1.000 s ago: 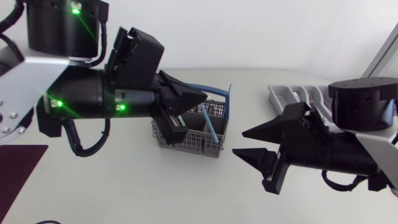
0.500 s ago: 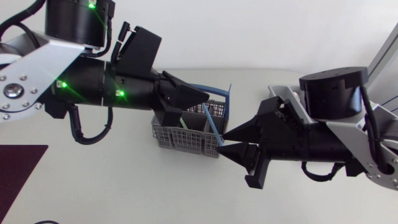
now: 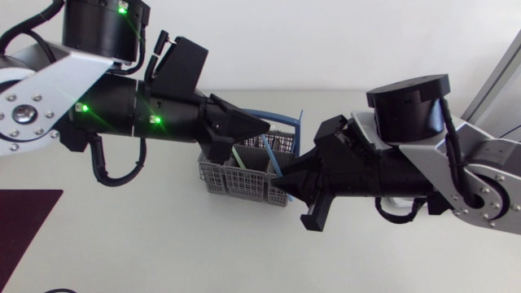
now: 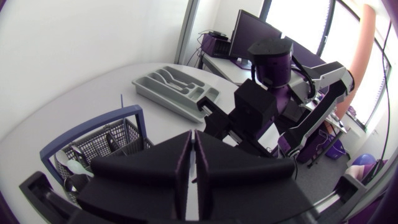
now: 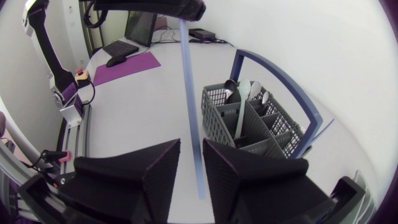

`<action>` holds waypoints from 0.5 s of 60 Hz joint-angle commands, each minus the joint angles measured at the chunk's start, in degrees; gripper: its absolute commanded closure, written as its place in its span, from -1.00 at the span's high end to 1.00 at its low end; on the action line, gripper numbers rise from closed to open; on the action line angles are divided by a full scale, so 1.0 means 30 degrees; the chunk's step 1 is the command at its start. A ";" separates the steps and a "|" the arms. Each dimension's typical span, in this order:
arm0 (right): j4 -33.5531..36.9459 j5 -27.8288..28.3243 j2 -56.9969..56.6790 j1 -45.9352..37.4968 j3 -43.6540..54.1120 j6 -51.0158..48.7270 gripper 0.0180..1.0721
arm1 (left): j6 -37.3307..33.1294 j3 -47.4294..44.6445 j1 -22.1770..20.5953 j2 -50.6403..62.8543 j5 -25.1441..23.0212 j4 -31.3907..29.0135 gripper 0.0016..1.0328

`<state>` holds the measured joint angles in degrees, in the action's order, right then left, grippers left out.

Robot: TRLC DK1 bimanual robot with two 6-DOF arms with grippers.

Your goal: Unload the cutlery basket into the drawer organizer.

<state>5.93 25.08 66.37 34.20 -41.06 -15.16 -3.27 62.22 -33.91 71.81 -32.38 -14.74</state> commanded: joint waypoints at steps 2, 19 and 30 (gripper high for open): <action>-0.0337 -0.0274 0.0201 0.0174 -0.0259 0.0248 -0.81 | 0.0474 0.0648 0.0259 0.0409 -0.0456 -0.0096 -0.94; -0.0367 -0.0333 0.0289 0.0320 -0.0054 0.0189 -0.89 | 0.0796 0.0912 0.0435 0.0702 -0.0984 -0.0271 -0.94; -0.0308 -0.0362 0.0201 0.0438 0.0122 0.0219 -0.89 | 0.1060 0.1088 0.0581 0.0731 -0.1101 -0.0242 -0.76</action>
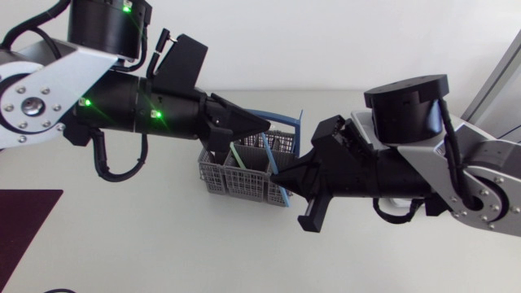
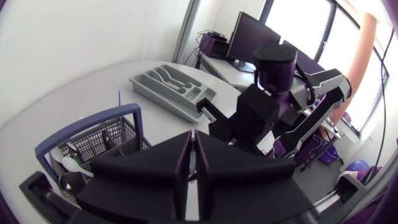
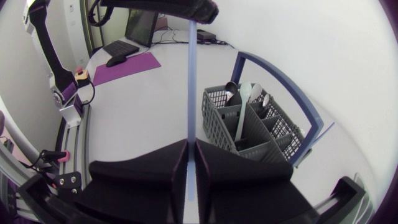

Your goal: Unload the cutlery basket into the drawer organizer.

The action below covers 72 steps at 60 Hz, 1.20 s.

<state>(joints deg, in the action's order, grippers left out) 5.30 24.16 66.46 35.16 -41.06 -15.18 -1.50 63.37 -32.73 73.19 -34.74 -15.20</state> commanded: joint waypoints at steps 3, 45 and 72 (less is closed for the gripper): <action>-0.0038 -0.0027 0.0114 0.0117 0.0180 0.0226 -0.89 | 0.0470 0.0789 0.0246 0.0272 -0.0314 -0.0118 -0.52; 0.3712 0.1028 -0.3138 -0.6563 0.2026 -0.2411 -0.89 | 0.1114 0.2928 0.3352 0.0858 0.0741 0.0966 0.84; 0.3389 0.1409 0.5768 -1.6992 -0.3746 -0.3671 -0.89 | -0.2577 0.0408 0.2971 0.0272 0.5106 0.0204 0.84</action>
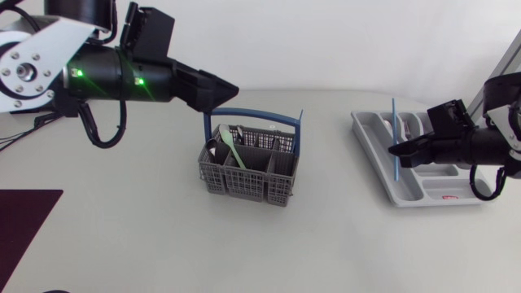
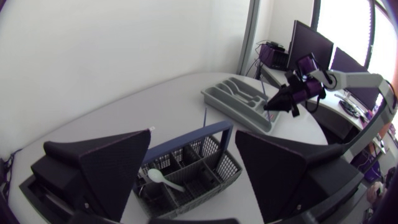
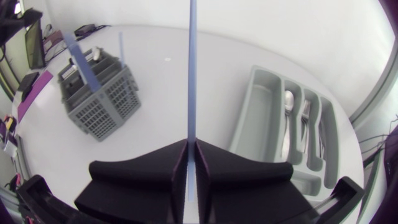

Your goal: Unload the cutlery basket into the drawer organizer.

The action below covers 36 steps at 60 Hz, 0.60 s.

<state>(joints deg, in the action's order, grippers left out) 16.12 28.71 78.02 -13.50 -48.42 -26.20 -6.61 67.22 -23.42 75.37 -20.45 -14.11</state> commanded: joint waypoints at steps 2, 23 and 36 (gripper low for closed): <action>-0.0276 -0.0370 0.2793 -0.1009 -0.1847 0.0119 -0.89 | -0.1077 -0.1079 -0.0162 -0.0544 0.0605 -0.0160 0.84; -0.0627 -0.3740 0.8623 -0.0657 -0.6183 0.2726 -0.89 | -0.2073 -0.2427 -0.0514 -0.1394 0.1659 -0.0160 0.84; 0.1746 -0.5439 1.0820 0.0134 -0.8615 0.3400 -0.89 | -0.2484 -0.2895 -0.0543 -0.1804 0.2040 -0.0395 0.84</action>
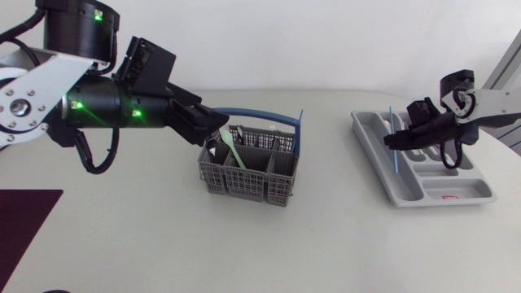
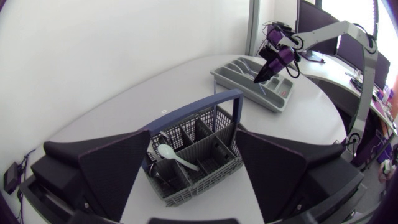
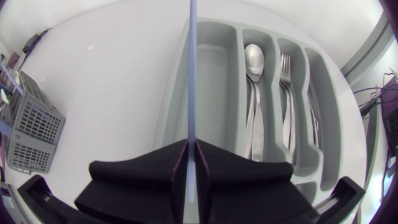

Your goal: Unload the cutlery basket into the drawer organizer.

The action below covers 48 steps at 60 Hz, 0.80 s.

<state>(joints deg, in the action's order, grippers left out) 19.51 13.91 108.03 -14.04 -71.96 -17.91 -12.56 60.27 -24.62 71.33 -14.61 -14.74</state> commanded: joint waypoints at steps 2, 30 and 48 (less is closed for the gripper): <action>0.0617 -0.0712 0.0993 0.0374 -0.0885 0.0697 -0.89 | -0.0560 -0.0608 -0.0142 -0.0486 0.0095 -0.0242 0.84; 0.0998 -0.1942 0.2106 0.0814 -0.1149 0.0902 -0.14 | -0.1381 -0.1340 -0.1051 -0.0867 0.1150 -0.0418 0.84; 0.0792 0.0314 -0.2259 0.1458 0.0550 0.0521 0.28 | -0.1703 -0.1516 -0.1549 -0.0925 0.1619 -0.0418 0.84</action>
<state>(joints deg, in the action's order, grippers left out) 22.11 12.86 105.86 -11.55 -72.75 -16.47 -16.49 57.67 -28.53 69.54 -10.15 -15.62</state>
